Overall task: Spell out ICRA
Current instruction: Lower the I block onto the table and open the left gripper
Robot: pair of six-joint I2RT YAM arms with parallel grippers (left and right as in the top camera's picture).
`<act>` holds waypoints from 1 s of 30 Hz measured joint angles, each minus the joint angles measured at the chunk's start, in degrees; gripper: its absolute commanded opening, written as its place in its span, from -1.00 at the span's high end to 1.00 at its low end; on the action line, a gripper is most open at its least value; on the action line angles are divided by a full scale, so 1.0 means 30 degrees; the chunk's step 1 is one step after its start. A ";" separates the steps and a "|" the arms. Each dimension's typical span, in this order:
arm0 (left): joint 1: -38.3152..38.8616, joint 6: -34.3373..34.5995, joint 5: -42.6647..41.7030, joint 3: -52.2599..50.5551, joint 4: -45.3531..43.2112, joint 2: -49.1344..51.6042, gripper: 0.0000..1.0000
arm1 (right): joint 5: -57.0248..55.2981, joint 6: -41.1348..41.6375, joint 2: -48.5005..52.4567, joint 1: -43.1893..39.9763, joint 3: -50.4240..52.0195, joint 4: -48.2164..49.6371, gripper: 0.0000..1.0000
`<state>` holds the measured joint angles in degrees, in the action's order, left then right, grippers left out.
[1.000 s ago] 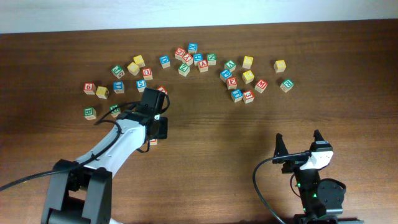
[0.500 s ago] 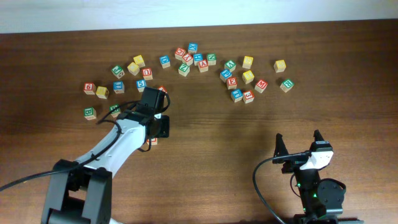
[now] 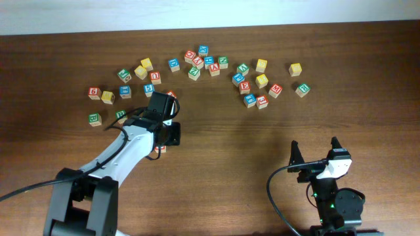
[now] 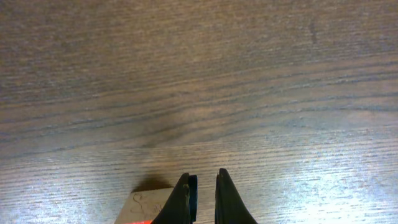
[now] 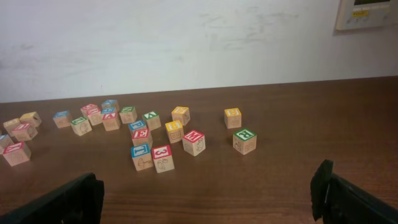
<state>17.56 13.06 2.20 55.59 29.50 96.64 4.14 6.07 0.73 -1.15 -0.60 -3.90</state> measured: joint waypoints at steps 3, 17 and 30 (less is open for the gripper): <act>0.0000 -0.0007 0.0211 0.0000 -0.0015 0.0000 1.00 | 0.0000 -0.0007 0.0007 0.0000 0.0000 0.0000 -0.97; 0.0000 0.0000 0.0933 -0.0240 -0.0080 0.0000 1.00 | 0.0000 -0.0007 0.0007 0.0000 0.0000 0.0000 -0.96; 0.0000 0.0299 0.1625 -0.0248 0.0393 0.0000 0.98 | 0.0000 -0.0015 0.0007 0.0000 0.0000 0.0000 -0.97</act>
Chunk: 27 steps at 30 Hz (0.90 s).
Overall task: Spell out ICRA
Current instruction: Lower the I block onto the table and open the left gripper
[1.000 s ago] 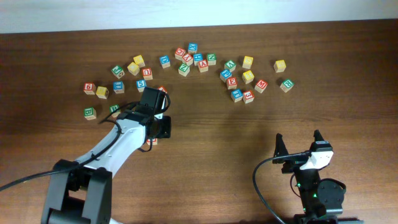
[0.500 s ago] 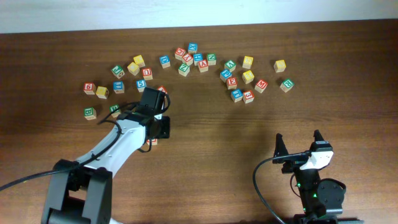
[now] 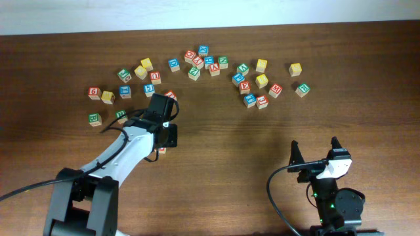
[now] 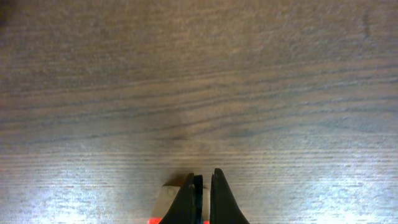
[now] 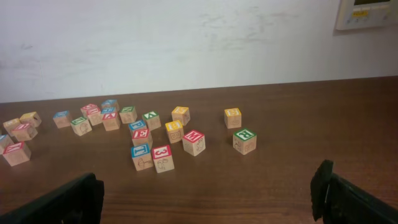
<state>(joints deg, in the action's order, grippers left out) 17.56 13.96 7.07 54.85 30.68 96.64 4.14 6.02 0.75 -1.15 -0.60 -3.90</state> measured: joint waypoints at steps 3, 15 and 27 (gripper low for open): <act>0.0000 0.0058 -0.0146 0.0000 0.0408 0.0000 0.95 | 0.0000 -0.0007 0.0000 0.0000 0.0000 0.0000 -0.97; 0.0000 0.0066 -0.0364 0.0000 0.1071 0.0000 0.91 | 0.0000 0.0000 -0.0007 0.0000 0.0000 0.0000 -0.97; 0.0000 0.0124 -0.0372 0.0000 0.0182 0.0000 0.95 | 0.0000 0.0000 0.0000 0.0000 0.0000 0.0000 -0.97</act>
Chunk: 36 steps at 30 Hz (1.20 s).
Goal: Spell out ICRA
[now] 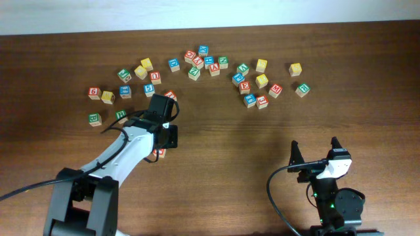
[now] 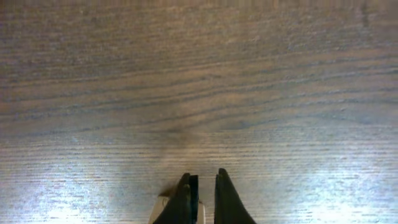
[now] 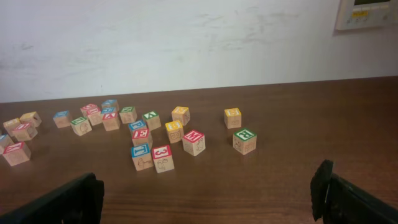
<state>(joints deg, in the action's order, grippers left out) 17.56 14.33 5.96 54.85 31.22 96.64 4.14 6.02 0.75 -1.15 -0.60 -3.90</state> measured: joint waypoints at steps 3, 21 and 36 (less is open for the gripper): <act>0.0000 0.0007 0.0000 0.0000 -0.0386 0.0000 0.96 | 0.0000 0.0000 0.0000 0.0000 0.0000 0.0000 -0.97; 0.0000 0.0007 -0.1960 0.0255 0.1056 0.0000 1.00 | 0.0000 0.0000 -0.0007 0.0000 0.0000 0.0000 -0.97; 0.0000 0.0007 -0.1202 0.0277 0.0663 0.0000 1.00 | 0.0000 0.0015 0.0000 0.0000 0.0000 0.0000 -0.96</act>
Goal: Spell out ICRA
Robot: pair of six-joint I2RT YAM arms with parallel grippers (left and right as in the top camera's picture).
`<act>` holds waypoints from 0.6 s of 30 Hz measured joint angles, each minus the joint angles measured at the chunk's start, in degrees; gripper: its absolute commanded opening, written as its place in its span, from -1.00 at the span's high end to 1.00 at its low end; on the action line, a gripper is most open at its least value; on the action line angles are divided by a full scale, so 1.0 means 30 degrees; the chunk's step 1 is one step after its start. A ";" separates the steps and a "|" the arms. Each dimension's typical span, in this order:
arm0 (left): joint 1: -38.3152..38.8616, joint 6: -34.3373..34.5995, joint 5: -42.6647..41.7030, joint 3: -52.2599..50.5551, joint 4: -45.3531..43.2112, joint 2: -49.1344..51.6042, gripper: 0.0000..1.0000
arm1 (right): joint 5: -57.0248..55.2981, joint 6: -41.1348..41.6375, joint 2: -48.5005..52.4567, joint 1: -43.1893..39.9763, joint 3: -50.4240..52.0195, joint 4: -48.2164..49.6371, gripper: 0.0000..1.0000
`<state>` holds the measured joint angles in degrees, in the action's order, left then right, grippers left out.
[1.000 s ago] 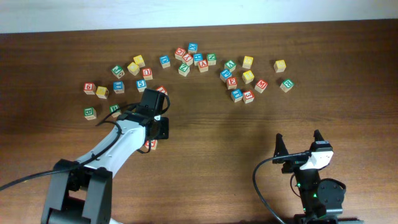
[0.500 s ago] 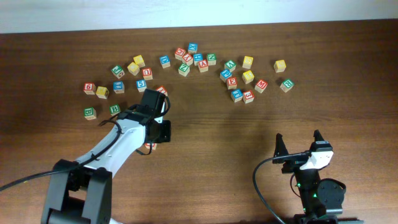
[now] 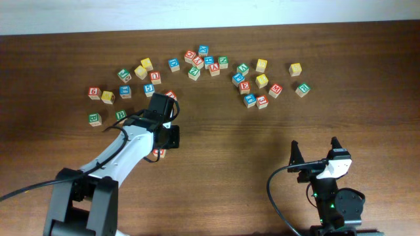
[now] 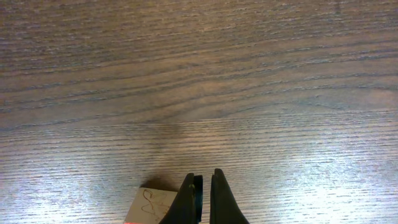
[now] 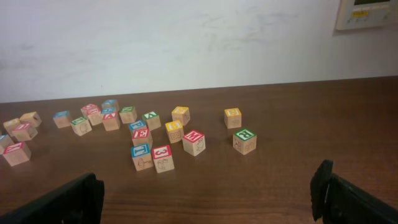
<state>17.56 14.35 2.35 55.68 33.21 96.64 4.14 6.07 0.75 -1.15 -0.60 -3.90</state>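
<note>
Several lettered wooden blocks [image 3: 210, 62] lie scattered across the far half of the brown table [image 3: 262, 131]. One red-edged block [image 3: 157, 153] sits apart under my left arm. In the left wrist view that block [image 4: 152, 204] shows a drawn face just left of the fingertips. My left gripper [image 4: 200, 186] [image 3: 167, 141] is low over the wood, jaws nearly together with nothing between them. My right gripper [image 5: 208, 199] [image 3: 315, 152] stands wide open near the front right, empty, facing the blocks [image 5: 161, 155].
Blocks form a left cluster [image 3: 108, 95], a middle cluster, and a right cluster [image 3: 262, 85]. A white wall [image 5: 186, 37] rises behind the table's far edge. Bare wood lies between the two arms.
The left fingers stand closer together than before. More of the red-edged block shows to their left in the left wrist view. The right arm has not moved.
The left gripper stayed low beside the lone red-edged block throughout. Its jaws were slightly apart, then closer, then slightly apart, and are now close again. The block shifted between left of and behind the fingertips. The right gripper stayed open and still.
</note>
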 measured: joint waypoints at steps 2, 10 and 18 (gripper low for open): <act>0.0000 0.0000 0.0000 0.0007 0.0109 0.0000 1.00 | 0.0000 -0.0022 -0.0007 0.0000 0.0000 0.0000 -0.97; 0.0000 0.0000 0.0000 0.0015 0.0780 0.0000 0.99 | 0.0000 -0.0007 -0.0007 0.0000 0.0000 0.0000 -0.97; 0.0000 0.0000 0.0000 0.0015 0.1654 0.0000 0.97 | 0.0000 -0.0015 -0.0007 0.0000 0.0000 0.0000 -0.97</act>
<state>17.56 14.35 2.35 55.72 38.17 96.64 4.14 6.02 0.73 -1.15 -0.60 -3.90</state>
